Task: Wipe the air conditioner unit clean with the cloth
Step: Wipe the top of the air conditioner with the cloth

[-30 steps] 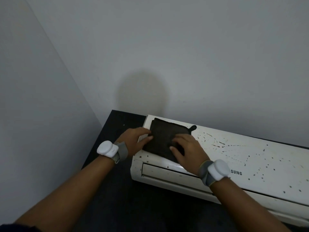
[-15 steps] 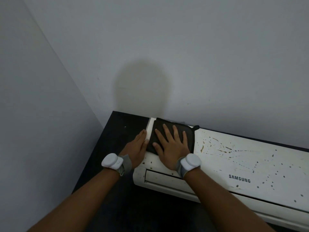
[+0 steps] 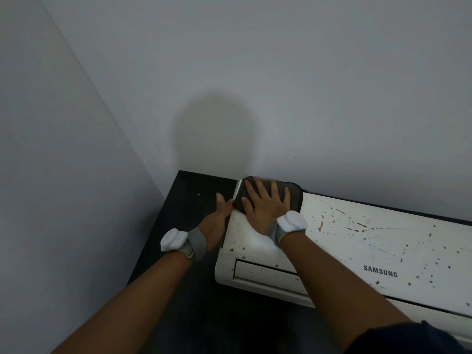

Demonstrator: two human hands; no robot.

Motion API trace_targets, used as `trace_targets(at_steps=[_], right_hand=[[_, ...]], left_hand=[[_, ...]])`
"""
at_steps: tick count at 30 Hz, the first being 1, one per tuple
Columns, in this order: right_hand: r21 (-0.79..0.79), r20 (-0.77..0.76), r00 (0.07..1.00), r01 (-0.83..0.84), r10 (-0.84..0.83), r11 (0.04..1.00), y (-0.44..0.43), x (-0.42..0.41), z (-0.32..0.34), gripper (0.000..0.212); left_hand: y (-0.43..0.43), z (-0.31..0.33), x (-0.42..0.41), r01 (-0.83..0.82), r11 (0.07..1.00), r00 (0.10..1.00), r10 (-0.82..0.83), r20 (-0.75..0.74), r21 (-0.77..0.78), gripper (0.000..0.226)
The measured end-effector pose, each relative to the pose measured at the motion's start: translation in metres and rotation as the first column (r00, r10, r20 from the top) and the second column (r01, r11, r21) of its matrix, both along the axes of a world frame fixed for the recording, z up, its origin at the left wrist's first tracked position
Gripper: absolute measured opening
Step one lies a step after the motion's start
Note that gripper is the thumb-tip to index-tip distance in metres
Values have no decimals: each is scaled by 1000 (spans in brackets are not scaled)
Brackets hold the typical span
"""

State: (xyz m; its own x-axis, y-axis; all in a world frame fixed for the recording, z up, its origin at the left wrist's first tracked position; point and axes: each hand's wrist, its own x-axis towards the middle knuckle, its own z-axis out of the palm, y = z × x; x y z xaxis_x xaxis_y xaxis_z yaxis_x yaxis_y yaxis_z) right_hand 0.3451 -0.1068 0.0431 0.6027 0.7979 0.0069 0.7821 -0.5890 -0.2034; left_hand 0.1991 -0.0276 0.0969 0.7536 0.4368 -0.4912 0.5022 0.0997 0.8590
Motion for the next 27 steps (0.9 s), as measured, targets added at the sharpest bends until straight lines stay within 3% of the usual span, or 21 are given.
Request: trace_targets(at_steps=[2, 5, 12, 18, 22, 27], right_hand=[[8, 10, 1000, -29, 28, 1000, -4, -11, 1, 61], [39, 42, 997, -58, 57, 998, -15, -32, 4, 57], [64, 96, 993, -73, 67, 995, -34, -70, 7, 53], [37, 145, 977, -162, 155, 986, -59, -91, 4, 53], [-25, 171, 955, -241, 241, 970, -80, -95, -1, 55], [-37, 159, 962, -218, 221, 975, -98, -92, 0, 54]], left_hand=[[0, 3, 0, -15, 1000, 1000, 15, 16, 14, 70], [4, 1, -1, -3, 999, 1000, 4, -31, 38, 106], [7, -5, -1, -74, 996, 997, 75, 8, -45, 104], [9, -2, -1, -37, 998, 999, 37, -1, 41, 126], [7, -1, 2, -21, 990, 1000, 21, 3, 137, 110], [-5, -7, 0, -5, 982, 999, 12, -35, 190, 87]])
